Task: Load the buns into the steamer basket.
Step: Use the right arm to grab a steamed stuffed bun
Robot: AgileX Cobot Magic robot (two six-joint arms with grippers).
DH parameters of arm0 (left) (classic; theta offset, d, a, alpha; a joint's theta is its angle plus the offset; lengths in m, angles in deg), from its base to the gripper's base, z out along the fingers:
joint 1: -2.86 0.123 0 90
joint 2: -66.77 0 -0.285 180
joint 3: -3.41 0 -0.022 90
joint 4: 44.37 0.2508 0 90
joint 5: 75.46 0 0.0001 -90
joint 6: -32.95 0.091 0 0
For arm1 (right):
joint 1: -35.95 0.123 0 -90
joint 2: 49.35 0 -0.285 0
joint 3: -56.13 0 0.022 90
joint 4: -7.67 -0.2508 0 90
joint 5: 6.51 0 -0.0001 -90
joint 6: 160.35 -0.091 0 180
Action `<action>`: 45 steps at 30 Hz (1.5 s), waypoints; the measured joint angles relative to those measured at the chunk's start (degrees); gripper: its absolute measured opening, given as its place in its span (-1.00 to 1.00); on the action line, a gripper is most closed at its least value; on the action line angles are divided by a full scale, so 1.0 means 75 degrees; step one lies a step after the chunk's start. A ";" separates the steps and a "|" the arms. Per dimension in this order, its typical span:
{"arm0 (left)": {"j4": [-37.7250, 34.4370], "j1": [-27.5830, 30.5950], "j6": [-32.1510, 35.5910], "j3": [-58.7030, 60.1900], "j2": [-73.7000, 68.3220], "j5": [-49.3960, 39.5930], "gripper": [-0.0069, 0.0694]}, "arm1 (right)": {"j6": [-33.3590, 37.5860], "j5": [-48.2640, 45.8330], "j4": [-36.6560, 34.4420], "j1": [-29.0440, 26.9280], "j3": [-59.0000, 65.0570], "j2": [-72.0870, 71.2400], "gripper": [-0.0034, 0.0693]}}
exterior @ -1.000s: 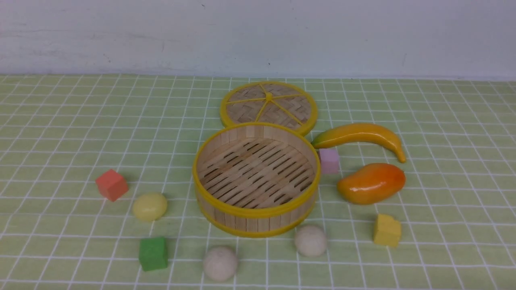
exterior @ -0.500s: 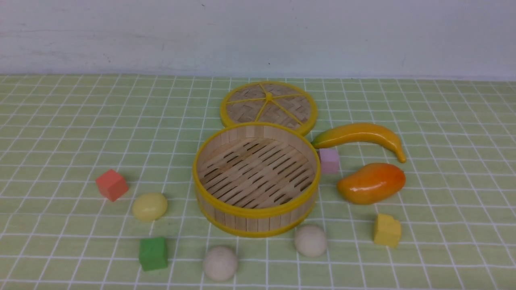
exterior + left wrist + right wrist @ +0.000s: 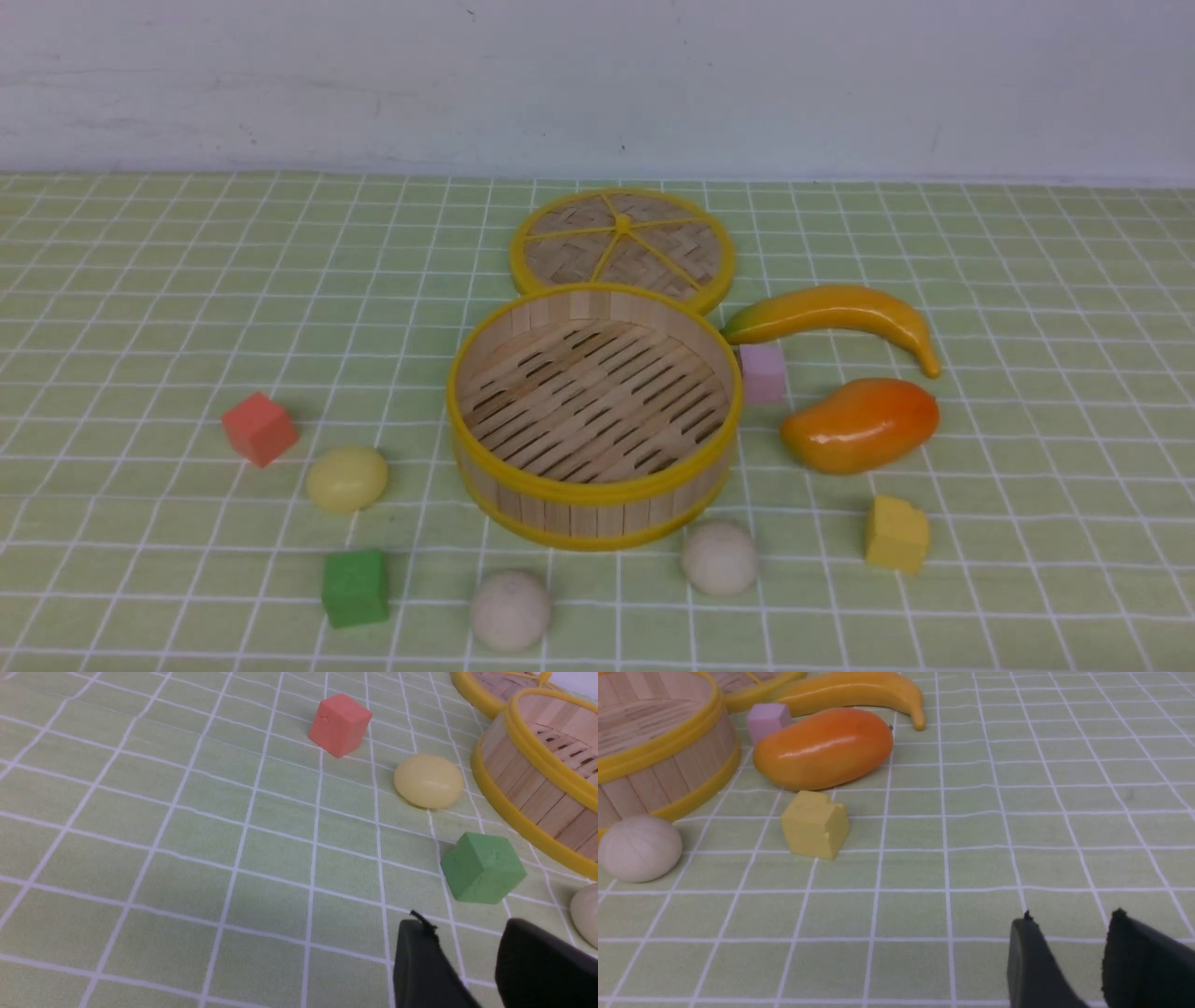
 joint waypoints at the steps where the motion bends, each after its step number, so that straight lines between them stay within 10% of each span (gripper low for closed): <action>1: 0.0000 0.0000 0.0000 0.0000 0.0000 0.0000 -0.19 | 0.0000 0.0000 0.0000 0.0000 0.0000 0.0000 -0.25; 8: 0.0025 0.0000 0.0000 0.0000 0.0000 0.0020 -0.19 | 0.0000 0.0142 0.0000 0.0000 0.0010 0.0000 -0.25; 29: 0.0147 0.0000 0.0017 0.0000 0.0000 0.1837 -0.19 | -0.0516 0.6081 -0.0012 0.0000 0.0046 0.0000 -0.25; 40: 0.0011 0.0000 0.0017 0.0000 0.0000 0.3711 -0.19 | -0.0519 0.5131 -0.2441 0.0000 -0.3262 0.1006 -0.25; 45: -0.0011 0.0000 0.0017 0.0000 0.0000 0.3952 -0.19 | 0.0701 0.2871 -0.2643 0.0000 -0.5702 0.2833 -0.25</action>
